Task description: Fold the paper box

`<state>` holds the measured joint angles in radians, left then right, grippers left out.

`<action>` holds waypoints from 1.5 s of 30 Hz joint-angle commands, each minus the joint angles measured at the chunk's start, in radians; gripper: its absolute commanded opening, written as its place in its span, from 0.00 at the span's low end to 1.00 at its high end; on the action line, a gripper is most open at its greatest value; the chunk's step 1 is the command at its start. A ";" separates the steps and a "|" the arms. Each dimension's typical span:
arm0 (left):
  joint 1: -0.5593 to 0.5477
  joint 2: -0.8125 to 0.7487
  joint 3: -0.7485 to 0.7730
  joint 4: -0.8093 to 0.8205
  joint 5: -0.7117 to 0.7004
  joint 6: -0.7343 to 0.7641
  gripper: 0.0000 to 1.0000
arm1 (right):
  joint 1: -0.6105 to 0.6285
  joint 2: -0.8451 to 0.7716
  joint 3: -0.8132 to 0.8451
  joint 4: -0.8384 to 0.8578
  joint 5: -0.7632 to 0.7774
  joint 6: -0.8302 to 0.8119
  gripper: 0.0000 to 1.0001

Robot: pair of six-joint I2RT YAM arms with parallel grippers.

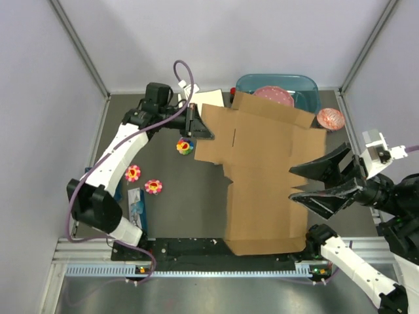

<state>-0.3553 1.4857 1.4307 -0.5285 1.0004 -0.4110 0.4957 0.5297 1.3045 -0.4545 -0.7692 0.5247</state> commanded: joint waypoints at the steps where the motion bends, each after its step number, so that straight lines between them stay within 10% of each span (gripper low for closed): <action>1: -0.002 0.066 0.229 -0.282 -0.052 0.295 0.00 | 0.012 -0.014 -0.045 0.033 -0.002 -0.012 0.74; 19: -0.010 0.210 0.176 -0.279 -1.085 0.564 0.00 | 0.012 -0.068 -0.301 0.004 0.303 -0.081 0.74; 36: -0.014 -0.171 -0.737 0.675 -0.889 0.184 0.00 | 0.012 0.065 -0.421 0.008 0.559 -0.137 0.72; 45: -0.053 -0.116 -0.705 0.651 -0.818 0.273 0.00 | 0.011 0.209 -0.315 -0.044 0.585 -0.299 0.75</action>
<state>-0.3836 1.3495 0.6594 0.0616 0.1513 -0.1879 0.4973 0.6724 0.8948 -0.5098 -0.2195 0.3271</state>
